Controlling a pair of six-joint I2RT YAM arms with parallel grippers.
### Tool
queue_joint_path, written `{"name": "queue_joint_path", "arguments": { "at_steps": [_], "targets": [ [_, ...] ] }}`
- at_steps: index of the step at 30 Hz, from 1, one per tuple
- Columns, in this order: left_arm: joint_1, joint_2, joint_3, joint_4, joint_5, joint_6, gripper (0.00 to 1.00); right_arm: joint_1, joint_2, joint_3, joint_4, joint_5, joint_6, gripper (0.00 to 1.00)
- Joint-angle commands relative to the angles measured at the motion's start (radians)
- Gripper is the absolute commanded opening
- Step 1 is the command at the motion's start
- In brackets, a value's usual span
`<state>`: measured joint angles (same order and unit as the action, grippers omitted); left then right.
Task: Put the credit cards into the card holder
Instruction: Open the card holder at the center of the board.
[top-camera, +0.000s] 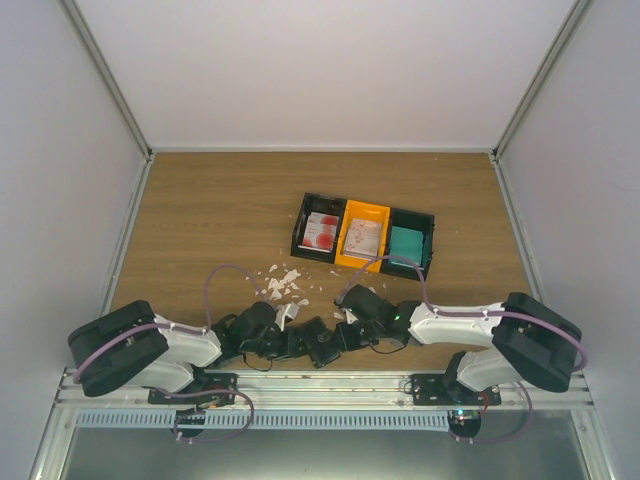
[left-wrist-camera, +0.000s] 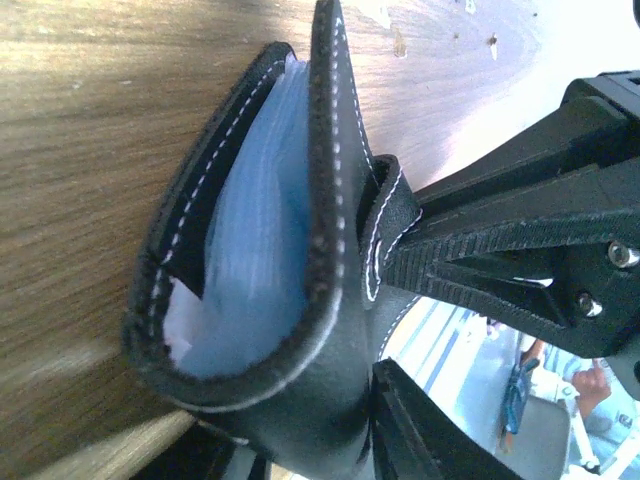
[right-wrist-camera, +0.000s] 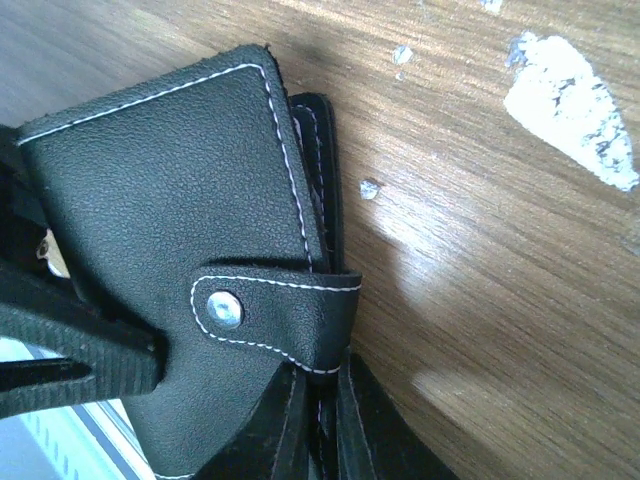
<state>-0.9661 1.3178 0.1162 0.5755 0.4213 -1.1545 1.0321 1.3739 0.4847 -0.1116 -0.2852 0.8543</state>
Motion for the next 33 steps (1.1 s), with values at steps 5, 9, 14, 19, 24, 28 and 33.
{"name": "queue_joint_path", "arguments": {
  "at_steps": [5,9,14,19,24,28,33],
  "targets": [
    [-0.006,-0.041,0.042,0.01,-0.012,0.079,0.03,0.002,0.006,0.003,-0.073,0.162,0.004,0.14],
    [-0.006,-0.08,0.075,-0.062,-0.027,0.115,0.0,0.003,-0.051,0.055,-0.158,0.261,-0.03,0.39],
    [-0.005,-0.145,0.144,-0.194,-0.071,0.186,0.0,0.003,-0.155,0.125,-0.205,0.333,-0.096,0.55],
    [-0.003,-0.176,0.222,-0.31,-0.105,0.264,0.0,0.003,-0.159,0.171,-0.15,0.31,-0.149,0.58],
    [0.001,-0.194,0.255,-0.354,-0.125,0.29,0.0,0.003,-0.13,0.185,-0.139,0.309,-0.169,0.58],
    [0.003,-0.198,0.263,-0.355,-0.126,0.292,0.0,0.004,-0.116,0.182,-0.165,0.346,-0.161,0.58],
    [0.007,-0.201,0.265,-0.383,-0.153,0.284,0.0,0.003,-0.105,0.177,-0.234,0.405,-0.126,0.52]
  ]
}}
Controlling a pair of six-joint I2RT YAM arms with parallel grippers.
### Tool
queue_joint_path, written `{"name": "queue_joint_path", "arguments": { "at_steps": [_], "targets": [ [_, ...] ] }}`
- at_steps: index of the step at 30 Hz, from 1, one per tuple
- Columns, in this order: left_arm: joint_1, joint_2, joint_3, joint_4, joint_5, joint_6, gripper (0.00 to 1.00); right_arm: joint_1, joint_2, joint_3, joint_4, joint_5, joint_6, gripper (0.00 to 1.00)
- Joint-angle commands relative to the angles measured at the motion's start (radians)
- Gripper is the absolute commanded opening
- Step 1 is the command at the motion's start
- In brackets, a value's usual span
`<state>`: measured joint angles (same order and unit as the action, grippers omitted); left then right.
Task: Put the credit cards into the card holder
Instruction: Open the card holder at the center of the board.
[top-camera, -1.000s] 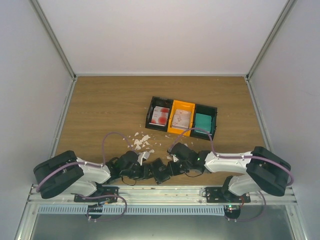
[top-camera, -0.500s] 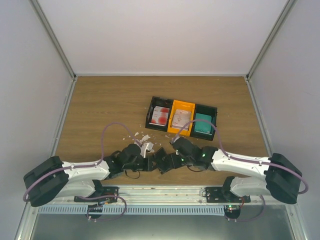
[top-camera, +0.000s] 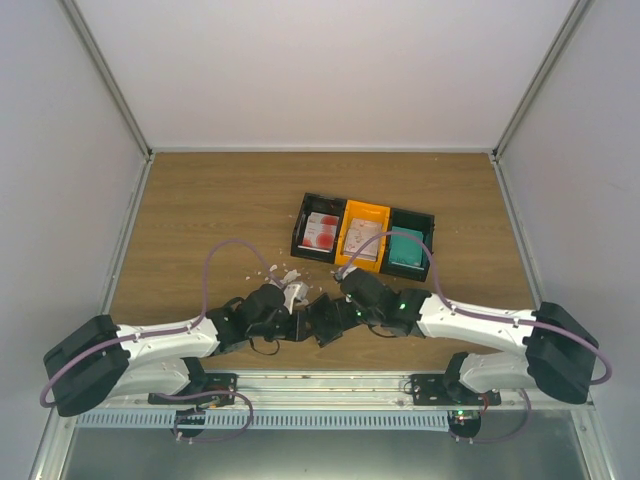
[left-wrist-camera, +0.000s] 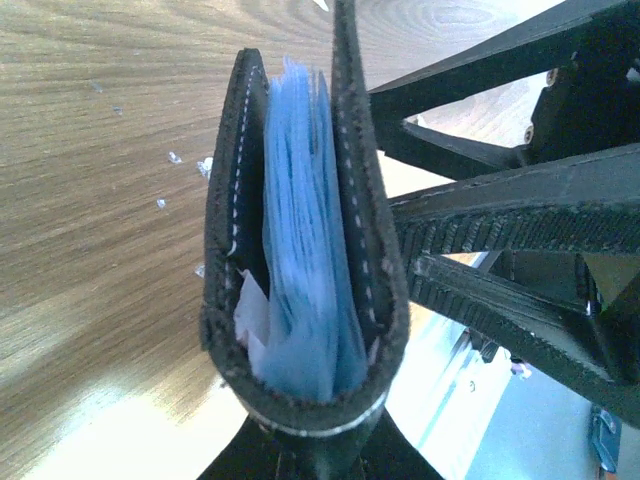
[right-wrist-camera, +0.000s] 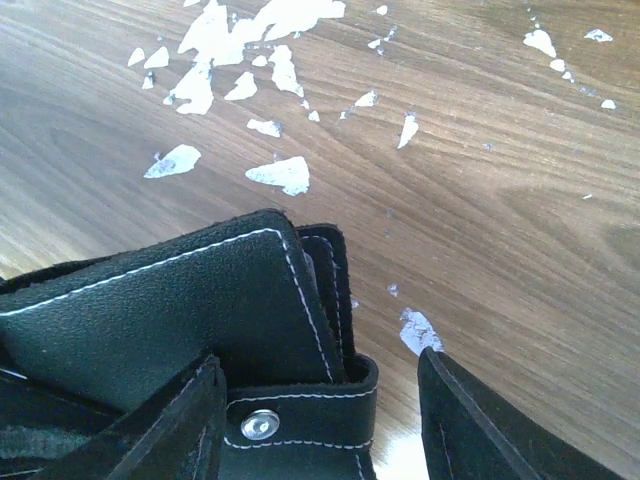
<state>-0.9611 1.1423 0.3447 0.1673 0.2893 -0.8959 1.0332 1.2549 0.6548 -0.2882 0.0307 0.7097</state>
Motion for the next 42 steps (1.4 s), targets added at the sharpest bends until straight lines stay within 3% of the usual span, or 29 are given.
{"name": "queue_joint_path", "arguments": {
  "at_steps": [1,5,11,13,19,25,29,37,42],
  "targets": [
    [0.004,-0.025,0.037,0.016,-0.031,0.023,0.0,0.002,0.013,0.004,-0.07,0.098,0.026,0.5],
    [0.014,-0.025,0.037,0.006,-0.048,0.022,0.0,0.002,0.006,-0.01,-0.086,0.118,0.05,0.37],
    [0.027,-0.015,0.04,0.009,-0.038,0.026,0.0,0.002,0.022,0.009,-0.084,0.126,0.059,0.26],
    [0.028,-0.013,0.04,0.011,-0.034,0.028,0.0,0.002,0.016,0.014,-0.067,0.112,0.05,0.29],
    [0.03,-0.003,0.043,0.016,-0.023,0.035,0.0,0.002,-0.058,-0.012,0.069,-0.026,-0.004,0.54],
    [0.032,-0.001,0.047,0.034,-0.006,0.04,0.0,0.002,0.006,0.001,0.052,-0.028,-0.016,0.57],
    [0.033,-0.005,0.05,0.023,-0.015,0.038,0.0,0.002,0.034,-0.008,0.012,-0.02,0.005,0.5],
    [0.038,-0.024,0.052,-0.004,-0.05,0.038,0.0,0.001,0.07,0.011,-0.177,0.172,0.113,0.3],
    [0.039,-0.018,0.063,-0.019,-0.042,0.051,0.0,-0.001,0.049,0.023,-0.149,0.171,0.109,0.23]
  ]
}}
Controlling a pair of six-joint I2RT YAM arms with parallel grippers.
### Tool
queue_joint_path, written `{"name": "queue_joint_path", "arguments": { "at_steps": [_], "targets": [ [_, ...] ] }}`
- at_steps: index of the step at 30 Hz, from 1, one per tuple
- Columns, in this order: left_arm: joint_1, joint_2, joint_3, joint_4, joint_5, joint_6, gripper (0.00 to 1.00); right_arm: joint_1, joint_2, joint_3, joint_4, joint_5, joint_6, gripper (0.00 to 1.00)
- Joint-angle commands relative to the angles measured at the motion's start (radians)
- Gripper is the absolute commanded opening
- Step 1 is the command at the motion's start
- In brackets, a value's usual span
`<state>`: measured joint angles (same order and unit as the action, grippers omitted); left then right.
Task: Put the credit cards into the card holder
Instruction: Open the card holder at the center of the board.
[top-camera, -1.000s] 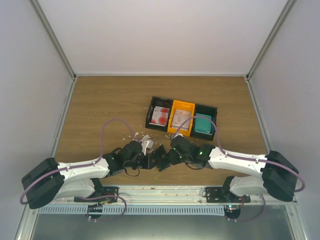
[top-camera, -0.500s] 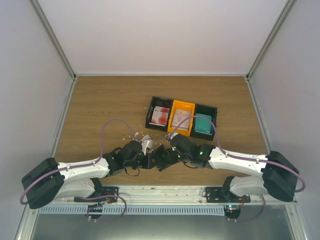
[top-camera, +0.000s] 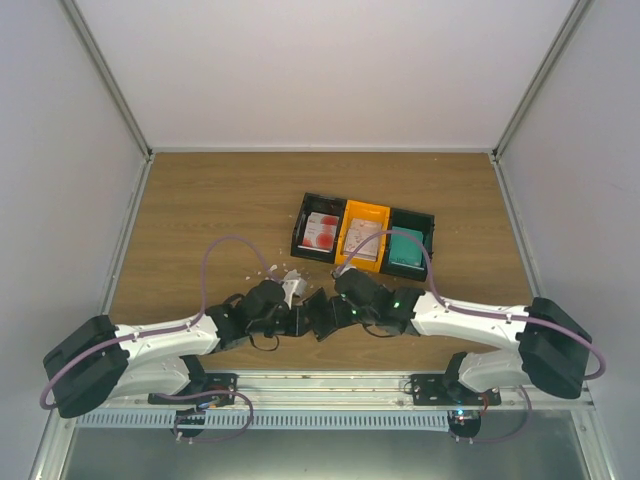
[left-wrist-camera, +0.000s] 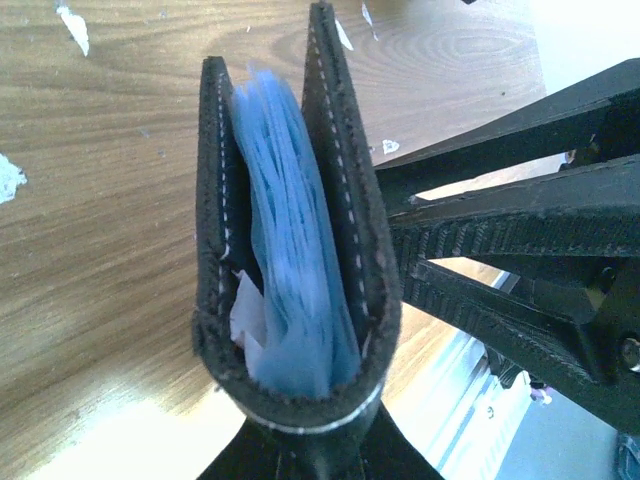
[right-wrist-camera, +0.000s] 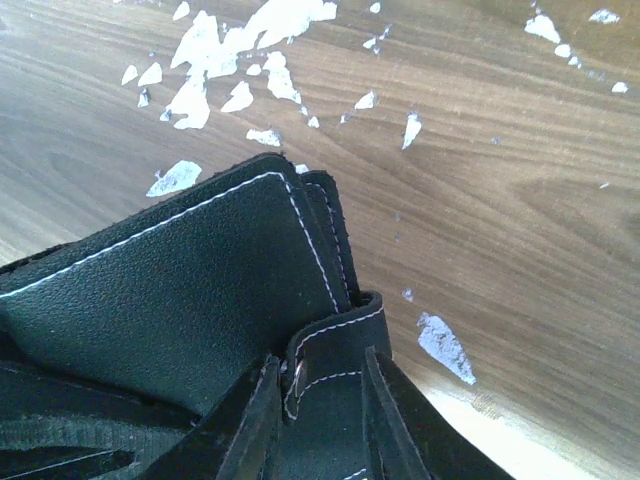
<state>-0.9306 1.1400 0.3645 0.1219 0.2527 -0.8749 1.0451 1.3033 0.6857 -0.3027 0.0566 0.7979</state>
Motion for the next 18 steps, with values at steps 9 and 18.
{"name": "queue_joint_path", "arguments": {
  "at_steps": [9,18],
  "targets": [
    [0.009,-0.011,0.049,0.027,0.009,0.039,0.0,-0.02,-0.004,-0.024,-0.027,0.008,-0.072,0.25],
    [0.009,-0.005,0.054,0.034,0.023,0.043,0.0,-0.02,0.011,-0.035,0.03,-0.073,-0.104,0.26]
  ]
}}
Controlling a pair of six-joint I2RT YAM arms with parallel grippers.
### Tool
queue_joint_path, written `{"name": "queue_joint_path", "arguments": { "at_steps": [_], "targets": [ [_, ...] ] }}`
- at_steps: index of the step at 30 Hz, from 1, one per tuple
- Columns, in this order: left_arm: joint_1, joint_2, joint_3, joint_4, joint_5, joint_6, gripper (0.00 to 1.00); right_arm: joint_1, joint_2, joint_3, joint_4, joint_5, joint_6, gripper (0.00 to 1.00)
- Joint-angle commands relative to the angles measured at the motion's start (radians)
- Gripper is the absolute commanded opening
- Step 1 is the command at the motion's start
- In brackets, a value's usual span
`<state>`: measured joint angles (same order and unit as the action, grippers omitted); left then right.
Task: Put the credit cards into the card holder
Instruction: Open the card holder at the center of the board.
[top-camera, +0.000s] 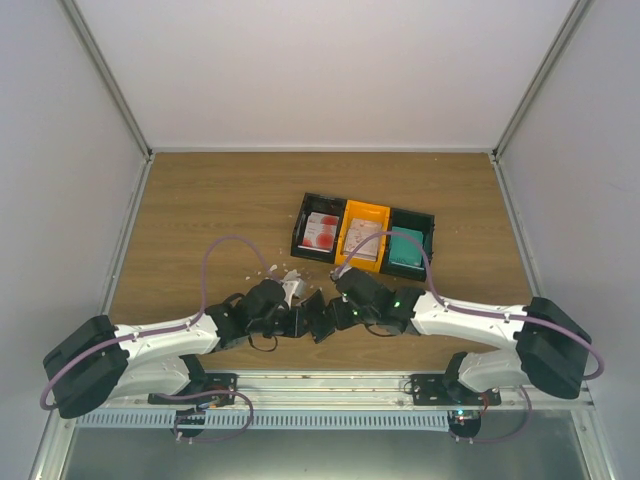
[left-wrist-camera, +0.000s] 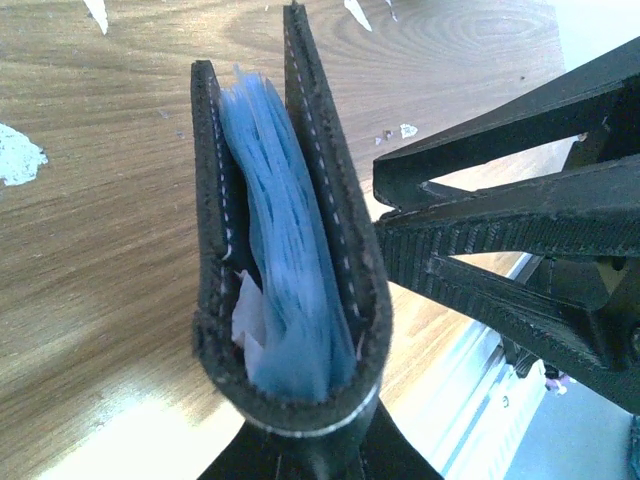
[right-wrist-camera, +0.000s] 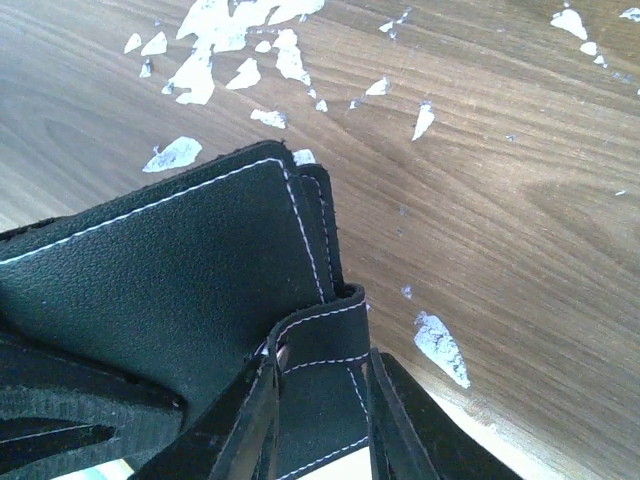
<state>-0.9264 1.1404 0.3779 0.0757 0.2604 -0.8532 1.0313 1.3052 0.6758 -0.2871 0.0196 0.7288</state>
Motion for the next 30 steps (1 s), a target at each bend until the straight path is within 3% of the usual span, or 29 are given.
{"name": "queue_joint_path", "arguments": {
  "at_steps": [1,10,17,23,30],
  "targets": [
    [0.004,-0.004,0.041,0.081,0.018,0.024,0.0,-0.007,0.009,-0.025,0.025,-0.052,-0.041,0.27],
    [0.004,0.001,0.042,0.093,0.037,0.036,0.0,-0.006,0.044,-0.021,0.074,-0.085,-0.043,0.22],
    [0.004,-0.009,0.042,0.078,0.023,0.037,0.0,-0.007,0.058,-0.019,0.007,0.03,-0.001,0.01],
    [0.007,-0.022,0.041,0.039,-0.019,0.029,0.0,-0.015,0.048,-0.021,-0.145,0.229,0.08,0.0],
    [0.012,-0.031,0.05,0.019,-0.024,0.039,0.0,-0.022,0.004,-0.03,-0.174,0.279,0.11,0.01]
  ]
}}
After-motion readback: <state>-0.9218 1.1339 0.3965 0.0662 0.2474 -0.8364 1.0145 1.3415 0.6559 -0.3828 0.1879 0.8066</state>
